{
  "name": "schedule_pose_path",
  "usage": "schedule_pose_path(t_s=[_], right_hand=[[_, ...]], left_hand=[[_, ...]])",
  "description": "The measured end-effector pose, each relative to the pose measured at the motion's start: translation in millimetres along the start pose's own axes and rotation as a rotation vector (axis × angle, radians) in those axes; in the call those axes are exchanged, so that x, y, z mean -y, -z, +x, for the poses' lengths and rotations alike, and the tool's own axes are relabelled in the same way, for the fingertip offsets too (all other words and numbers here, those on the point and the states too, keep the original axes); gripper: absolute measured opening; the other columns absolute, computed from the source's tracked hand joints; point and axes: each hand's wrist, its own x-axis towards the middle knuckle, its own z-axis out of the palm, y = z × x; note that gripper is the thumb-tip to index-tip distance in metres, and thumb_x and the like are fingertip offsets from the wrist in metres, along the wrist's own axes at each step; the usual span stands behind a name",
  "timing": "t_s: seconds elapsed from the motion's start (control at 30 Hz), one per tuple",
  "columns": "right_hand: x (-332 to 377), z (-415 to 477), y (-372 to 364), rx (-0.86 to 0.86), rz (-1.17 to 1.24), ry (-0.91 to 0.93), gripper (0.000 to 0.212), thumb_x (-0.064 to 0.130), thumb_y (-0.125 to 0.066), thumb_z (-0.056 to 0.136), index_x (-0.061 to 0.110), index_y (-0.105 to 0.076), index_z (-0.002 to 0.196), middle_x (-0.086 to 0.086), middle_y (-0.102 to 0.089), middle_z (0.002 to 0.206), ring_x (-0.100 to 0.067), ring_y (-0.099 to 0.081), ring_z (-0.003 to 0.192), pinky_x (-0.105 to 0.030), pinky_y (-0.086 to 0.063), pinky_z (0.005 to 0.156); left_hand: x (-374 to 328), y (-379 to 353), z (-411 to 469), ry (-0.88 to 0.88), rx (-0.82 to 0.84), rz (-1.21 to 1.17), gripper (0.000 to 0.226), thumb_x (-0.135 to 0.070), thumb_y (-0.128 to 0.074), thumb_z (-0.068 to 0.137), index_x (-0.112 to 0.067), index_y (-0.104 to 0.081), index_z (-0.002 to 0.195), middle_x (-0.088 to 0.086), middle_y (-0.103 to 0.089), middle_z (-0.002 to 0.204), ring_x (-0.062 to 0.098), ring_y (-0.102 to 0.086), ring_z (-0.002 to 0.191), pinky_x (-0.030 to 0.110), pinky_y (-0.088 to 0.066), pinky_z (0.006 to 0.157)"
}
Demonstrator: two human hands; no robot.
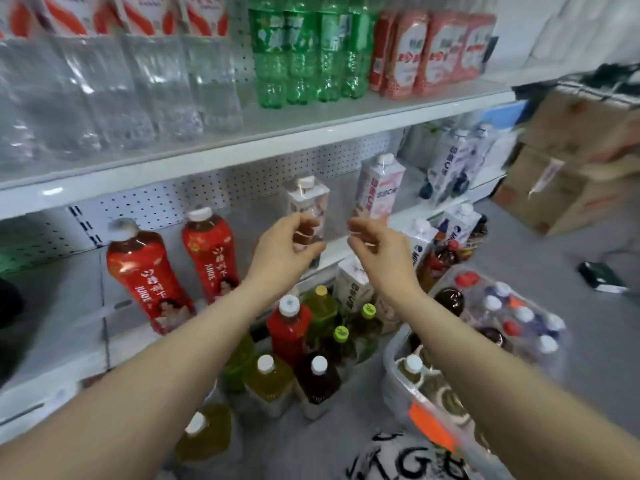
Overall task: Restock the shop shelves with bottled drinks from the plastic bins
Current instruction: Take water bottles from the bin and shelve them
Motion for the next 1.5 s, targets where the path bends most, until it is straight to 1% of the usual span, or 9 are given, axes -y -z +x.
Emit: schedule_pose_path(t_s=[0.13, 0.37, 0.53, 0.67, 0.77, 0.83, 1.13, 1.3, 1.5], right_hand=[[-47, -21, 35, -0.051, -0.023, -0.091, 0.034, 0.012, -0.065, 0.095, 0.019, -0.068, 0.128, 0.009, -0.071, 0.115, -0.001, -0.065, 0.099, -0.012, -0.05, 0.09], [-114, -54, 95, -0.115, -0.065, -0.203, 0.033, 0.011, -0.064, 0.096, 0.021, -0.068, 0.127, 0.011, -0.071, 0.114, -0.002, -0.066, 0.104, -0.021, -0.051, 0.095], [-157, -76, 139, -0.175, -0.118, -0.296, 0.029, 0.014, -0.065, 0.096, 0.019, -0.069, 0.125, 0.011, -0.071, 0.115, -0.001, -0.065, 0.102, -0.008, -0.046, 0.089], [-191, -92, 170, -0.213, -0.167, -0.421, 0.029, 0.02, -0.065, 0.097, 0.021, -0.069, 0.126, 0.007, -0.072, 0.117, -0.006, -0.067, 0.103, -0.023, -0.051, 0.094], [-212, -102, 190, -0.239, -0.194, -0.485, 0.028, 0.02, -0.064, 0.097, 0.022, -0.07, 0.124, 0.006, -0.073, 0.113, -0.007, -0.068, 0.099, -0.011, -0.042, 0.08], [-223, -107, 201, -0.246, -0.222, -0.523, 0.027, 0.02, -0.064, 0.097, 0.021, -0.07, 0.123, 0.008, -0.072, 0.111, -0.009, -0.067, 0.101, -0.012, -0.039, 0.078], [-282, -122, 221, -0.055, -0.483, -0.682, 0.049, 0.008, -0.065, 0.087, 0.013, -0.061, 0.135, -0.017, -0.067, 0.125, -0.041, -0.059, 0.114, -0.037, -0.043, 0.094], [-303, -127, 214, 0.019, -0.494, -0.734, 0.055, 0.002, -0.07, 0.081, 0.013, -0.059, 0.134, -0.02, -0.069, 0.116, -0.042, -0.059, 0.107, -0.038, -0.045, 0.089], [-304, -127, 192, -0.017, -0.446, -0.668, 0.041, 0.0, -0.079, 0.074, 0.008, -0.07, 0.114, -0.018, -0.068, 0.111, -0.037, -0.062, 0.104, -0.037, -0.047, 0.089]], left_hand=[[-12, -61, -1, -0.018, 0.111, -0.04, 0.027, -0.018, -0.073, 0.086, -0.022, -0.064, 0.111, -0.006, -0.065, 0.1, 0.009, -0.062, 0.09, 0.021, -0.05, 0.079], [-39, -157, -3, 0.005, 0.26, -0.131, 0.026, -0.017, -0.073, 0.085, -0.027, -0.063, 0.108, -0.006, -0.064, 0.105, 0.013, -0.064, 0.095, 0.039, -0.056, 0.088], [-61, -219, -8, -0.022, 0.399, -0.137, 0.03, -0.017, -0.071, 0.088, -0.027, -0.062, 0.114, -0.009, -0.064, 0.111, 0.005, -0.061, 0.101, 0.02, -0.052, 0.088], [-81, -263, -16, -0.026, 0.5, -0.161, 0.033, -0.017, -0.069, 0.089, -0.024, -0.062, 0.121, -0.011, -0.062, 0.113, 0.001, -0.059, 0.102, 0.016, -0.048, 0.088], [-92, -293, -20, -0.029, 0.558, -0.158, 0.035, -0.017, -0.069, 0.09, -0.023, -0.061, 0.124, -0.012, -0.062, 0.116, 0.001, -0.058, 0.104, 0.009, -0.045, 0.086], [-97, -309, -22, -0.014, 0.582, -0.16, 0.034, -0.016, -0.068, 0.091, -0.022, -0.061, 0.124, -0.01, -0.062, 0.118, 0.003, -0.058, 0.103, 0.004, -0.042, 0.08], [-101, -359, -25, 0.013, 0.658, -0.102, 0.041, -0.014, -0.069, 0.089, -0.02, -0.06, 0.129, -0.002, -0.065, 0.123, 0.012, -0.061, 0.109, 0.023, -0.046, 0.094], [-92, -369, -26, 0.02, 0.683, -0.083, 0.042, -0.013, -0.069, 0.089, -0.022, -0.06, 0.129, -0.003, -0.064, 0.126, 0.013, -0.059, 0.115, 0.031, -0.048, 0.1], [-78, -375, -30, 0.052, 0.701, -0.079, 0.041, -0.01, -0.069, 0.089, -0.024, -0.061, 0.126, -0.006, -0.063, 0.126, 0.009, -0.057, 0.115, 0.028, -0.047, 0.1]])
